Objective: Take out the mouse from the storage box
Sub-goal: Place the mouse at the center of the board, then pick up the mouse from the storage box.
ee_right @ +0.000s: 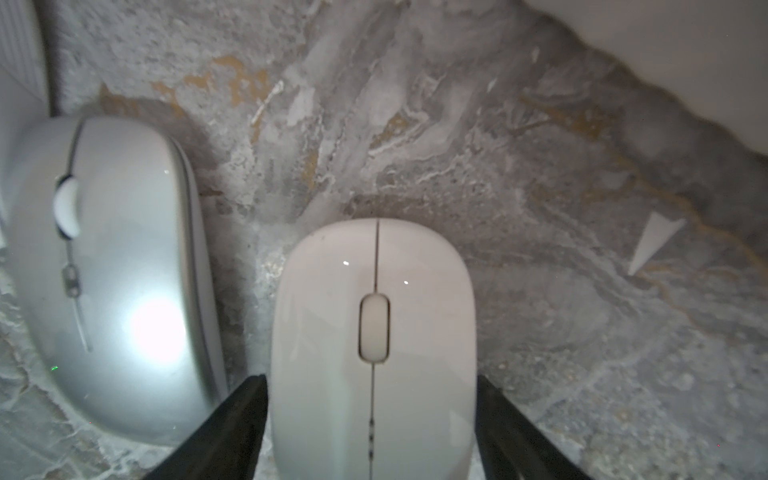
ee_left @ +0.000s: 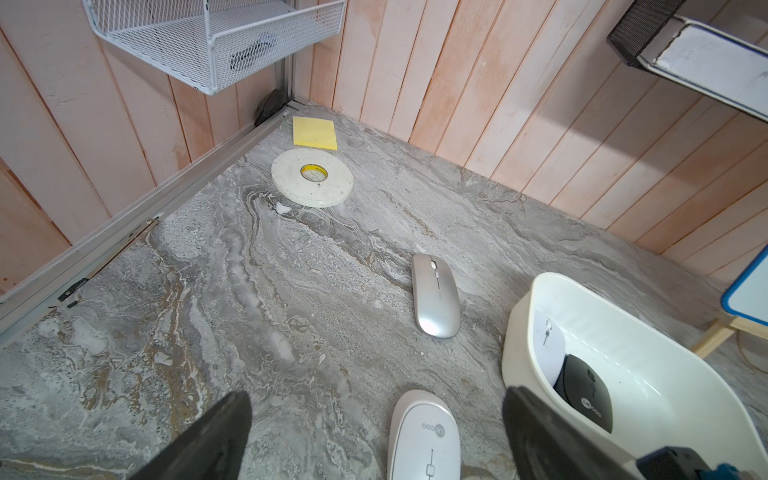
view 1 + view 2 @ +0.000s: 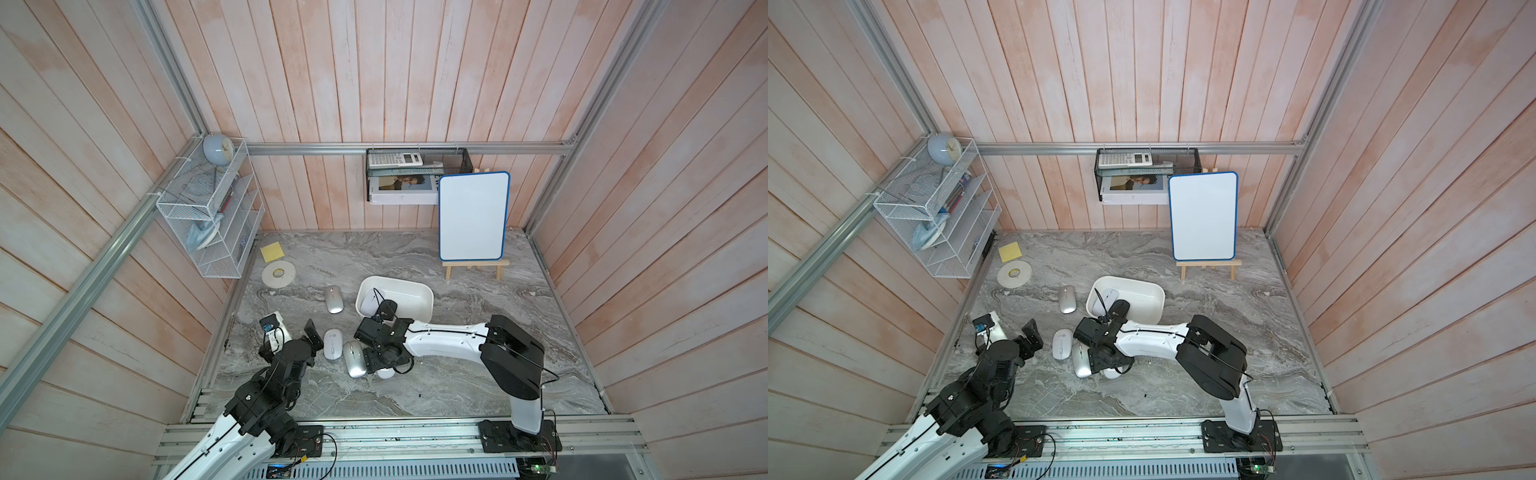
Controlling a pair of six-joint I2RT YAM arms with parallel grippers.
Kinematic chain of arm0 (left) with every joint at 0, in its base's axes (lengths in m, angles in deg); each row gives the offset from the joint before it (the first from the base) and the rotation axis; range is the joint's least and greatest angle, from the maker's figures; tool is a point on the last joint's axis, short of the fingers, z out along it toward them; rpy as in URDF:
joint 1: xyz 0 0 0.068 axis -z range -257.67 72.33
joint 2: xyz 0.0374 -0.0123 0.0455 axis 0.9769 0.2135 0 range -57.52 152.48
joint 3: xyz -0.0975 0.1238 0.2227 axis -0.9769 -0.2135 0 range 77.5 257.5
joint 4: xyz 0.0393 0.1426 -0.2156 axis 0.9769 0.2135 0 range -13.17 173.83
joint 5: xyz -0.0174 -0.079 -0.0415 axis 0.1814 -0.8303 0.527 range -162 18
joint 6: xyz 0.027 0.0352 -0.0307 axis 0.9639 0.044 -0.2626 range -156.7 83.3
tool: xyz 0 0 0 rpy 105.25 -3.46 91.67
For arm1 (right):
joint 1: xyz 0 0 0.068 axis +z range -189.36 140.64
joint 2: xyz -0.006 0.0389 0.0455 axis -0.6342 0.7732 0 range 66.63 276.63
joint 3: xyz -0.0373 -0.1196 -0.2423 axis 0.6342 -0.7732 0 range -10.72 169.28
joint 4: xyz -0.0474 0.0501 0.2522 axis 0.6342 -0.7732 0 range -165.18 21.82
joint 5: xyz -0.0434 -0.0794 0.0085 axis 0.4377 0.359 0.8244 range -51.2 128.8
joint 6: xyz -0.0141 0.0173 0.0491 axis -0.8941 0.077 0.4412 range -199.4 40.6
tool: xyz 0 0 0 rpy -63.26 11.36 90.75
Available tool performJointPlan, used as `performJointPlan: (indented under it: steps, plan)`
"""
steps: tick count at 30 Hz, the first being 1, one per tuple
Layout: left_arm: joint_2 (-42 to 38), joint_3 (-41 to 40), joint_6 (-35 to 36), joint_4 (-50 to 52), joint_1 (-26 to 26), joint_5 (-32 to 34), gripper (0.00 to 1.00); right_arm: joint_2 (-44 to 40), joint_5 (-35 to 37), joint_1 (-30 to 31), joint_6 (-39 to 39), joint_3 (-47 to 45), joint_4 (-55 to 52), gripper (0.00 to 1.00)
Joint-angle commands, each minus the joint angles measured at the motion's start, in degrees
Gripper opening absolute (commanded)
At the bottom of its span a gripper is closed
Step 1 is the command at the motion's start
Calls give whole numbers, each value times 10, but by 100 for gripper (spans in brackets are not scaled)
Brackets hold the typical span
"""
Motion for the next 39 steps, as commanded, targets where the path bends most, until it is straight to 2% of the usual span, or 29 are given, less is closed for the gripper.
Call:
performJointPlan:
  steps: [1, 8, 10, 12, 17, 24, 31, 39]
  plan:
    - [4, -4, 0, -3, -3, 11, 100, -40, 43, 10, -12, 2, -26, 83]
    - [36, -5, 22, -40, -3, -42, 100, -136, 147, 9, -63, 25, -103, 84]
    - [54, 1, 32, -54, -3, -76, 100, -169, 201, 10, -64, 21, -119, 84]
    - [87, 24, 39, -68, -3, -125, 100, -208, 263, 8, -62, 5, -125, 85]
    - [208, 113, 51, -74, -3, -220, 100, -308, 334, -13, -111, -88, -63, 87]
    - [378, 247, 77, -40, 2, -311, 100, -434, 314, -86, -132, -219, 8, 89]
    - [563, 393, 86, 40, 34, -318, 99, -514, 289, -157, -153, -320, 54, 90]
    - [750, 544, 89, 122, 54, -332, 91, -569, 250, -227, -176, -416, 120, 91]
